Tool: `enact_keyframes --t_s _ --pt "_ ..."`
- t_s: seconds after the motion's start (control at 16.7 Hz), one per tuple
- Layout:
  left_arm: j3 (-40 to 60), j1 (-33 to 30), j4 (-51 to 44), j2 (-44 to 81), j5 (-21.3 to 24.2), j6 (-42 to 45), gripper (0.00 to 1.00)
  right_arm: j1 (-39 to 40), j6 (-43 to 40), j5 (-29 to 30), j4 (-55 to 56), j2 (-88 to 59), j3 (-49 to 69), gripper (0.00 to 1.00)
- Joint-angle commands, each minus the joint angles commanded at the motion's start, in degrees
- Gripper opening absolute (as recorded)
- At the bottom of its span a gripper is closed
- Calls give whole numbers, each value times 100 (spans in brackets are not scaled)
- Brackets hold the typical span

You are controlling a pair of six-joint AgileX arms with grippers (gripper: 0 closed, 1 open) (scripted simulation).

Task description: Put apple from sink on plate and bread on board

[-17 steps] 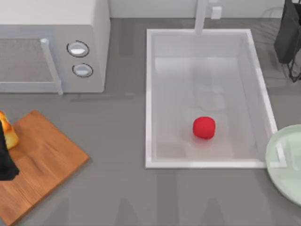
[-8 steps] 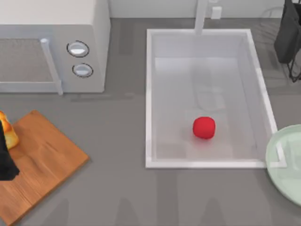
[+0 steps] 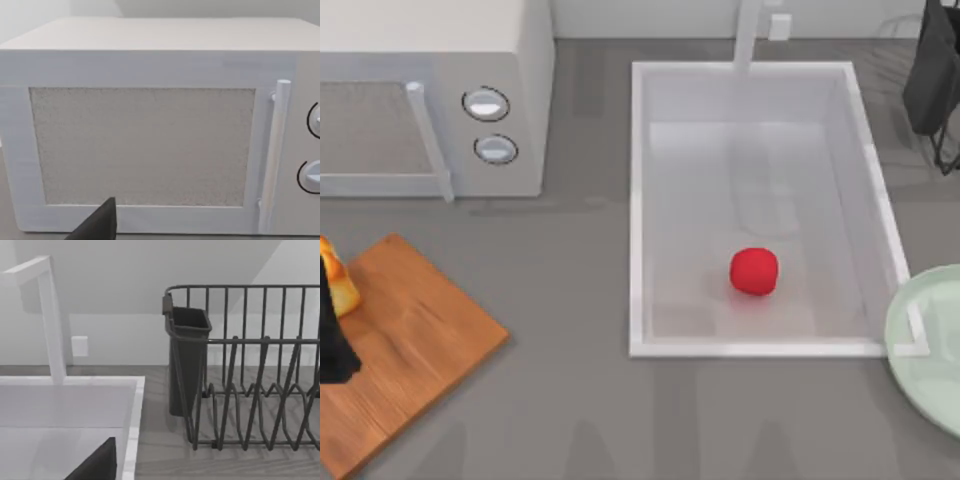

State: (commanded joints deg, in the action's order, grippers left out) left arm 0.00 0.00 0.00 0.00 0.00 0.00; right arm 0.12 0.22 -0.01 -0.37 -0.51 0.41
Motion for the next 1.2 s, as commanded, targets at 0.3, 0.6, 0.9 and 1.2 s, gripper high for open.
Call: enact_keyframes --t_s 0.3,0.6,0.9,1.2 --pt "0 0 0 0 0 0 100 222 404 -17 -730 -1025 893 100" --pt "0 0 0 0 0 0 100 643 1072 -39 -2054 -3099 2767 100" --pt "0 0 0 0 0 0 100 1194 1753 -46 -3610 -5853 5201 100" --pt "0 0 0 0 0 0 100 1777 2296 -32 -5097 -8916 7730 100"
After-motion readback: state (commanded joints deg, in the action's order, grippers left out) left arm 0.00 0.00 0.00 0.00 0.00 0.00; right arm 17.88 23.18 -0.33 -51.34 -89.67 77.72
